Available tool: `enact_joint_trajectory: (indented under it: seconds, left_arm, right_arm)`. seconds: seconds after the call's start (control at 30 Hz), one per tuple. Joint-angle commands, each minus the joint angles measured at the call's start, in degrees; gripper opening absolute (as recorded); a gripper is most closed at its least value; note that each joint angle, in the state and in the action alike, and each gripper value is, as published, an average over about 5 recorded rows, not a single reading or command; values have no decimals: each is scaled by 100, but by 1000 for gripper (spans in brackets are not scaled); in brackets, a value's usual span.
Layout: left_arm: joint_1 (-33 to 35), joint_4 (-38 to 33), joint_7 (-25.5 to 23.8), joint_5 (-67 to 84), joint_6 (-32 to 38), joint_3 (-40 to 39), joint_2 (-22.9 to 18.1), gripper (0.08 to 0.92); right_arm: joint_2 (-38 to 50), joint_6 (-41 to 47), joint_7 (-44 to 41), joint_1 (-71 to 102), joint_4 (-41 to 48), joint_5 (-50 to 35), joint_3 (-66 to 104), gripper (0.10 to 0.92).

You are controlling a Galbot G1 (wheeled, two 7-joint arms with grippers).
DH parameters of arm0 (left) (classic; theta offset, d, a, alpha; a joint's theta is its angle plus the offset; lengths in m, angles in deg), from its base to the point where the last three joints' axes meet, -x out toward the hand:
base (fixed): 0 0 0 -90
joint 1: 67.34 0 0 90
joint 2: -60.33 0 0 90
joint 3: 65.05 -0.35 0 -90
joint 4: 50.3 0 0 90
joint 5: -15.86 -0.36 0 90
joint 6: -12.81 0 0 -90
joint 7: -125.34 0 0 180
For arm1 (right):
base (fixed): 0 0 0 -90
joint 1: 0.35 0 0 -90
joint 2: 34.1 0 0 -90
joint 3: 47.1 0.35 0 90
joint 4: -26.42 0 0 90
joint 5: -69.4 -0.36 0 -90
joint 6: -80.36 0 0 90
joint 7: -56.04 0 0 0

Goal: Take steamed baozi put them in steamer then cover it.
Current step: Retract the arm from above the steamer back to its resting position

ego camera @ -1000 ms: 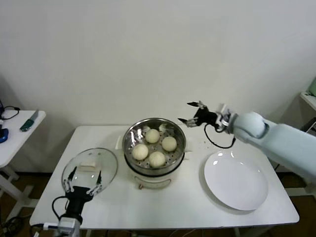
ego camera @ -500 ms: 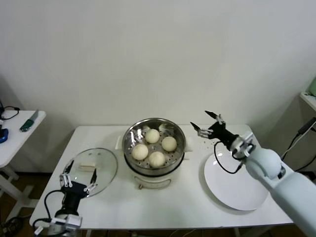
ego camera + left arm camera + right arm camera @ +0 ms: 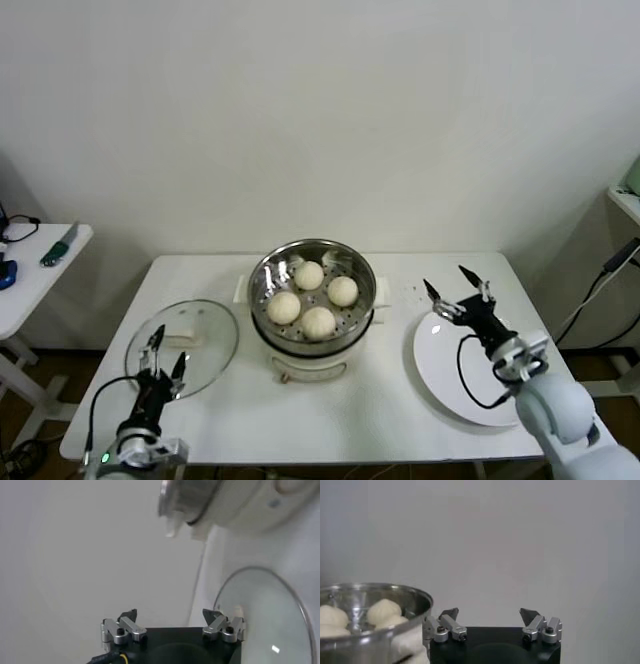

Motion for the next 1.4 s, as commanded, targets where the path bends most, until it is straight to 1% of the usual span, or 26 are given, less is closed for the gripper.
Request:
enact_joint_trajectory:
  seconds: [0.03,0.2,0.53,1.0,1.4]
  left_arm:
    - [-935,1614,173,-2144,250,-123,186,823]
    - [-1447,2303,290,-2200,452,-78,161,823]
    - [-2003,2881,366,-2063,548,-183,150,823]
    - [-2519,3285,452,-1740,614,-243,131,823]
    - [-2702,3473,584,-1455,634,-342,82,823]
  right_arm:
    - [-674,19,-20,936,-91,506,672,823]
    - [-757,-43,-54,1010,-97,592,677,823]
    - [-842,-180,-180,1202,-61,619,828,823]
    - [-947,-273,-298,1249,-15,744,841,823]
    - [-1036,-300,-368,1240,51,806,855,823]
